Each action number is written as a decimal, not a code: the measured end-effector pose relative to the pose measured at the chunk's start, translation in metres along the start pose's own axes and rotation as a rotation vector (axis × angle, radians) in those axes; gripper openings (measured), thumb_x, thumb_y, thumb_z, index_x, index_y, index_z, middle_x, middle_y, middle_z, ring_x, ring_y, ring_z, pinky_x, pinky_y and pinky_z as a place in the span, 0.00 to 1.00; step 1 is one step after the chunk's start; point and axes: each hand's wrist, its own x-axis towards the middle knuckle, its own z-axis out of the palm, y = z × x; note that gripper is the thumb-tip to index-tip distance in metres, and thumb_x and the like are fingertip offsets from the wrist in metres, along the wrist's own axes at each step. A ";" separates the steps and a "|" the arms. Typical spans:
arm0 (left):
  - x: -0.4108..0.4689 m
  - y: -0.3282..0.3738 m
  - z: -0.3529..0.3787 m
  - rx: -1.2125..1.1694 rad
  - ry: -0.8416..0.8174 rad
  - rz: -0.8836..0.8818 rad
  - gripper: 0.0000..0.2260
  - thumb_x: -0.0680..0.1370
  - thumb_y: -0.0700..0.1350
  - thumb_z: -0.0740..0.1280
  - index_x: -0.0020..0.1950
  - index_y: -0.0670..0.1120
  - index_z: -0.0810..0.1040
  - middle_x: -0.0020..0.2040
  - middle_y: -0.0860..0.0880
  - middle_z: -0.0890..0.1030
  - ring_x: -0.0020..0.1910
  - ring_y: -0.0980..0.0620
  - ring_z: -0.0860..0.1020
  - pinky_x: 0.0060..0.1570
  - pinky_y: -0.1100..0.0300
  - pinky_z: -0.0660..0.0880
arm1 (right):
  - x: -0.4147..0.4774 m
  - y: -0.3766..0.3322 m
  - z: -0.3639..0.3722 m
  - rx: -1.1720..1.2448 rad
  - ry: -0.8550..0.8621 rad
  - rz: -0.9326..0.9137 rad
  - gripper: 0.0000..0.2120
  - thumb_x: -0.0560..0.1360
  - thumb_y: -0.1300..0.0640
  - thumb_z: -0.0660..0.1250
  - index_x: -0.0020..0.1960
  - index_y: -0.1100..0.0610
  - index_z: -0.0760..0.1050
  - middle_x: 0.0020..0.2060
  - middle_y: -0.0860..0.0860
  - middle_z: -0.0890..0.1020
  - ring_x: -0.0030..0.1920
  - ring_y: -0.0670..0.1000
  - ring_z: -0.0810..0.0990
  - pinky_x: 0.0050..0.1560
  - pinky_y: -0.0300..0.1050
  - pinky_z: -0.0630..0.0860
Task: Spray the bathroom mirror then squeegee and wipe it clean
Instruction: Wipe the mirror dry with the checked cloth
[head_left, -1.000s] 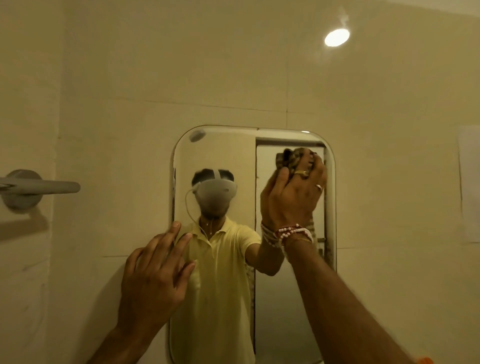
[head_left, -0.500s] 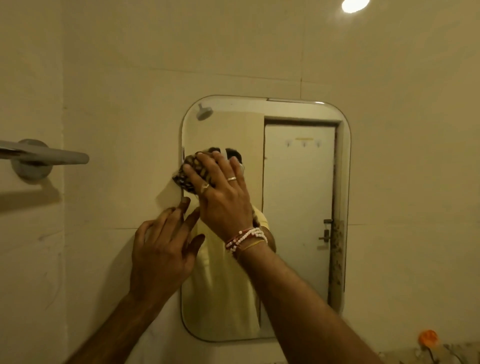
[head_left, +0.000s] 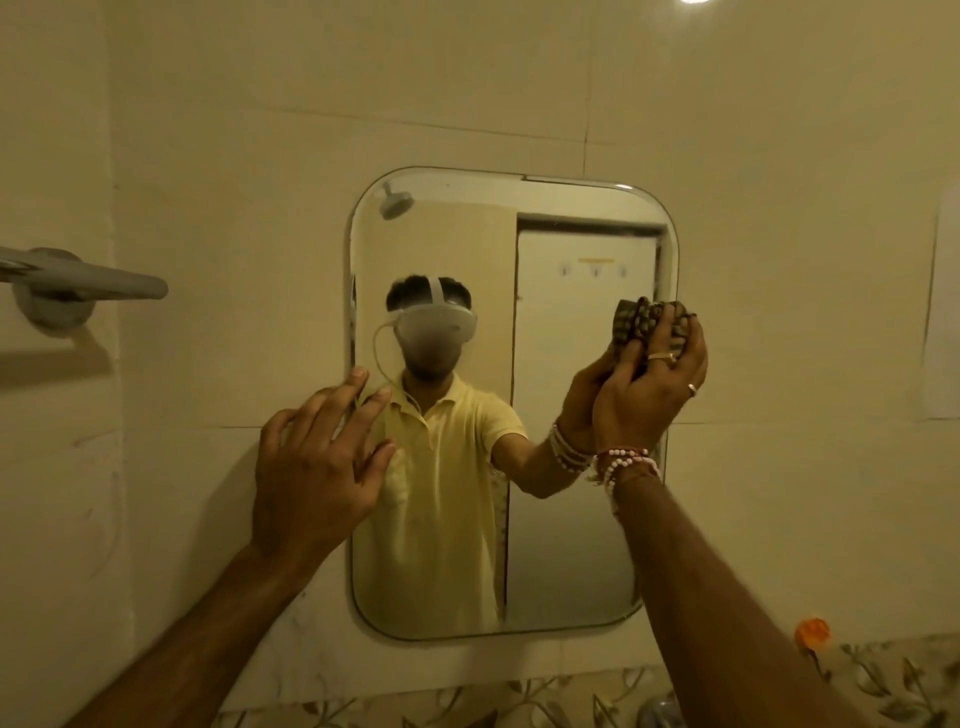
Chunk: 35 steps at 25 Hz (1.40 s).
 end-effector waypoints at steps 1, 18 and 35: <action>0.001 0.001 -0.003 -0.024 -0.003 -0.006 0.25 0.79 0.56 0.64 0.75 0.50 0.72 0.76 0.47 0.72 0.68 0.45 0.74 0.62 0.44 0.70 | -0.010 -0.008 0.004 0.029 -0.036 -0.005 0.26 0.80 0.56 0.58 0.77 0.54 0.63 0.76 0.56 0.63 0.76 0.58 0.59 0.76 0.60 0.62; 0.008 -0.004 -0.017 -0.370 -0.021 -0.136 0.23 0.82 0.40 0.58 0.78 0.50 0.65 0.70 0.48 0.77 0.66 0.46 0.77 0.65 0.45 0.71 | -0.124 -0.053 0.032 -0.134 -0.442 -0.609 0.29 0.77 0.57 0.57 0.78 0.52 0.60 0.77 0.56 0.57 0.79 0.60 0.53 0.77 0.62 0.56; 0.015 -0.003 -0.024 -0.341 -0.049 -0.154 0.22 0.80 0.35 0.61 0.72 0.50 0.75 0.70 0.50 0.79 0.67 0.48 0.77 0.66 0.46 0.73 | -0.186 -0.055 0.022 -0.080 -0.536 -0.517 0.32 0.77 0.57 0.55 0.80 0.51 0.55 0.79 0.57 0.53 0.80 0.58 0.43 0.75 0.65 0.59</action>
